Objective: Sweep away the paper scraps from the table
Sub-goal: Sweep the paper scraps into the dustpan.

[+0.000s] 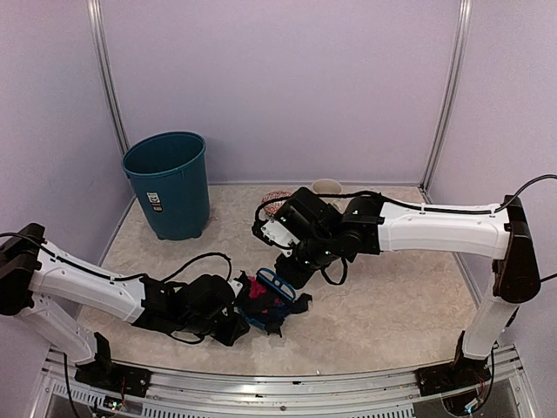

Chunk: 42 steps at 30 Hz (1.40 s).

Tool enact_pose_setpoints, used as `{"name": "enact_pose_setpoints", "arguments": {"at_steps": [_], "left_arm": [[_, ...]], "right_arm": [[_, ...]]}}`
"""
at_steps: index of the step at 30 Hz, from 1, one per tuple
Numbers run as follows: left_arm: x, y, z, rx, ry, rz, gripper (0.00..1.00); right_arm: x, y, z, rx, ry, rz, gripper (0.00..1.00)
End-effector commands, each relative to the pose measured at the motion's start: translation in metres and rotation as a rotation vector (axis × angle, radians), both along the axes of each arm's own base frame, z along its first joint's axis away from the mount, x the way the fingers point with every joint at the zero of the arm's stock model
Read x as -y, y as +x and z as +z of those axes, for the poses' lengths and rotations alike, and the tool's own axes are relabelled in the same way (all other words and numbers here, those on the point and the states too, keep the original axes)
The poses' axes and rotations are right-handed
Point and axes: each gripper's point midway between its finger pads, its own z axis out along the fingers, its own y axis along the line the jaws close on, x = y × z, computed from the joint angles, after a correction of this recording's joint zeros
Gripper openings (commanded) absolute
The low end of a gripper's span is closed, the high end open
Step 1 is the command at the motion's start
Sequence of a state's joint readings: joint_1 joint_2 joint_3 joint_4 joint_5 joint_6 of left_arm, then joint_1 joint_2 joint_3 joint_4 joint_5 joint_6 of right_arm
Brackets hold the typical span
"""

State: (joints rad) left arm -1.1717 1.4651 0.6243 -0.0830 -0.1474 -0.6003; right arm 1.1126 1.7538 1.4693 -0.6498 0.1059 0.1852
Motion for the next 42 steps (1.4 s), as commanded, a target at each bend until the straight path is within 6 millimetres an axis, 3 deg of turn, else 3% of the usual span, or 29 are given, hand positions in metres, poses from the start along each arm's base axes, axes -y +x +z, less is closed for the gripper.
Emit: {"name": "enact_pose_setpoints", "arguments": {"at_steps": [1, 12, 20, 29, 42], "left_arm": [[-0.008, 0.009, 0.013, 0.058, -0.017, 0.033, 0.00], [-0.013, 0.012, 0.034, 0.115, -0.055, 0.053, 0.00], [-0.015, 0.013, 0.034, 0.120, -0.044, 0.064, 0.00], [-0.013, 0.016, 0.044, 0.149, -0.054, 0.070, 0.00], [-0.020, 0.025, 0.071, 0.222, -0.071, 0.126, 0.00]], "right_arm": [[-0.002, -0.002, 0.023, 0.024, 0.040, -0.013, 0.00], [0.005, 0.008, 0.054, 0.096, 0.105, -0.083, 0.00], [0.012, 0.014, 0.081, 0.147, 0.170, -0.135, 0.00], [0.035, 0.025, 0.090, 0.212, 0.157, -0.236, 0.00], [0.050, 0.028, 0.092, 0.220, 0.185, -0.280, 0.00]]}}
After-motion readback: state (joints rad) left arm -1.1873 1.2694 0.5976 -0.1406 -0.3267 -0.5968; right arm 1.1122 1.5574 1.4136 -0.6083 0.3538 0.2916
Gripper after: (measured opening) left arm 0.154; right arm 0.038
